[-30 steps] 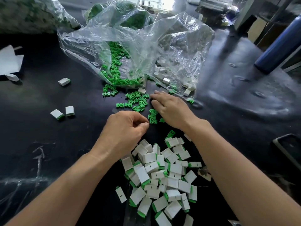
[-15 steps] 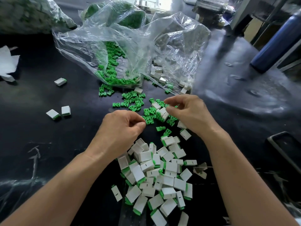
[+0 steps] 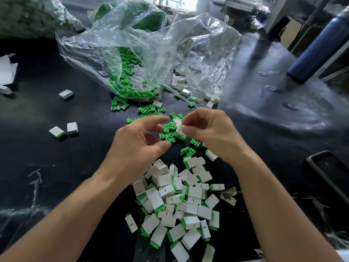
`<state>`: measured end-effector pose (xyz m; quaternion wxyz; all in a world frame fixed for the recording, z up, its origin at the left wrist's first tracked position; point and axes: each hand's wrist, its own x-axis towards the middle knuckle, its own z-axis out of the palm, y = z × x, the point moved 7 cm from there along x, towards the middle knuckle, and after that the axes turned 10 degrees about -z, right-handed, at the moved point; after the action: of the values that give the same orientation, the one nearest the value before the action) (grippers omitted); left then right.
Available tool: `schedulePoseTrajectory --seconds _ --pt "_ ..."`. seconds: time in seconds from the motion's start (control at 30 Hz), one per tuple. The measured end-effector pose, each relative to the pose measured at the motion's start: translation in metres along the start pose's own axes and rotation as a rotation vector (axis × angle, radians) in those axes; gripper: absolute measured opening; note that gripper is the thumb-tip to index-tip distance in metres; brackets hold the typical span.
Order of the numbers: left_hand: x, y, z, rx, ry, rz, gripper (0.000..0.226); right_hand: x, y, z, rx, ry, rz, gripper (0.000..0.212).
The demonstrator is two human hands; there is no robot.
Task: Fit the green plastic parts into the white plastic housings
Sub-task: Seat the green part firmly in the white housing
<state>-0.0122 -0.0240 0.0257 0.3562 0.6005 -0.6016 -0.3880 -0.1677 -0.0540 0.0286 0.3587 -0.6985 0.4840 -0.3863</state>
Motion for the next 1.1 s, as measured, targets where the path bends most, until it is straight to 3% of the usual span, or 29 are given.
schedulePoseTrajectory --seconds 0.07,0.17,0.27,0.4,0.8,1.0,1.1 --pt "-0.003 0.005 0.003 -0.055 -0.031 0.029 0.047 -0.002 -0.006 0.011 0.0 -0.074 -0.005 0.018" --pt "-0.004 0.008 0.004 -0.091 -0.004 0.055 0.03 -0.005 -0.012 0.022 0.032 -0.163 0.003 0.015" --pt "-0.001 0.001 -0.002 -0.142 0.046 -0.018 0.02 -0.005 -0.009 0.007 0.032 -0.102 0.049 0.009" --pt "0.001 -0.004 0.001 -0.264 -0.028 -0.106 0.021 -0.006 0.008 -0.03 -0.172 0.012 0.129 0.011" --pt "-0.002 -0.003 0.012 -0.509 -0.192 -0.236 0.024 -0.007 0.012 -0.003 -0.65 -0.23 0.144 0.012" --pt "-0.002 -0.004 0.015 -0.62 -0.256 -0.273 0.017 -0.007 0.012 0.0 -0.655 -0.239 0.104 0.02" --pt "-0.002 -0.004 0.016 -0.622 -0.26 -0.267 0.014 -0.007 0.004 -0.007 -0.488 -0.174 0.082 0.02"
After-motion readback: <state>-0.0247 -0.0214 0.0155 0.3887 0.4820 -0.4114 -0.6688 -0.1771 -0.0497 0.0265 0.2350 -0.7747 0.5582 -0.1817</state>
